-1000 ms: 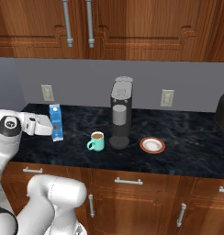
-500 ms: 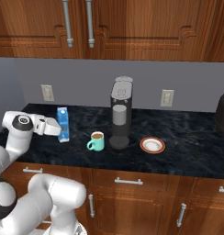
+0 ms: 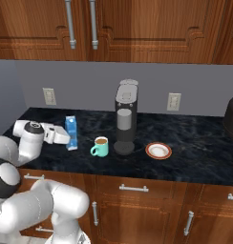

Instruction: Take a sugar cube from the saucer and place it inside the coffee. Then, grab milk from the fridge and place it next to the coffee on the counter to sweeten the coffee.

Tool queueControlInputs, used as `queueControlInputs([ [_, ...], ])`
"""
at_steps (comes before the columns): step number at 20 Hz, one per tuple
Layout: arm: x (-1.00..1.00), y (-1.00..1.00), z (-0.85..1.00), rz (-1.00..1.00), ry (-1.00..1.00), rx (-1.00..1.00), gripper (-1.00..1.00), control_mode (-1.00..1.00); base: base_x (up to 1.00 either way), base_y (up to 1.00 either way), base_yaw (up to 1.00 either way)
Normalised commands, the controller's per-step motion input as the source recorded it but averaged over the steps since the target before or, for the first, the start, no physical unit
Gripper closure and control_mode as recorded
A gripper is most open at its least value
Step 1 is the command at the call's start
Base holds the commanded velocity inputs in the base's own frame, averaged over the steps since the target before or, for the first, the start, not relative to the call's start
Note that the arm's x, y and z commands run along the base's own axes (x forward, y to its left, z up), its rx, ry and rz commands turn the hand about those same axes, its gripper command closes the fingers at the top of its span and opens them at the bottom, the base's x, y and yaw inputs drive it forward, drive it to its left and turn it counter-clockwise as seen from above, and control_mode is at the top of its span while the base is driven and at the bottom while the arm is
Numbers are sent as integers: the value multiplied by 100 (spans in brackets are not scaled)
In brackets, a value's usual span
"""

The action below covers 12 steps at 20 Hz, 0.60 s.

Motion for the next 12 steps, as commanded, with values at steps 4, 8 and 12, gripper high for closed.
queueControlInputs([
  [4,37,-4,-29,0,0,0,100,-100,0,0,0],
  [8,35,-2,-31,0,0,0,100,-100,0,0,0],
  [12,33,-9,-34,0,0,0,100,-100,0,0,0],
])
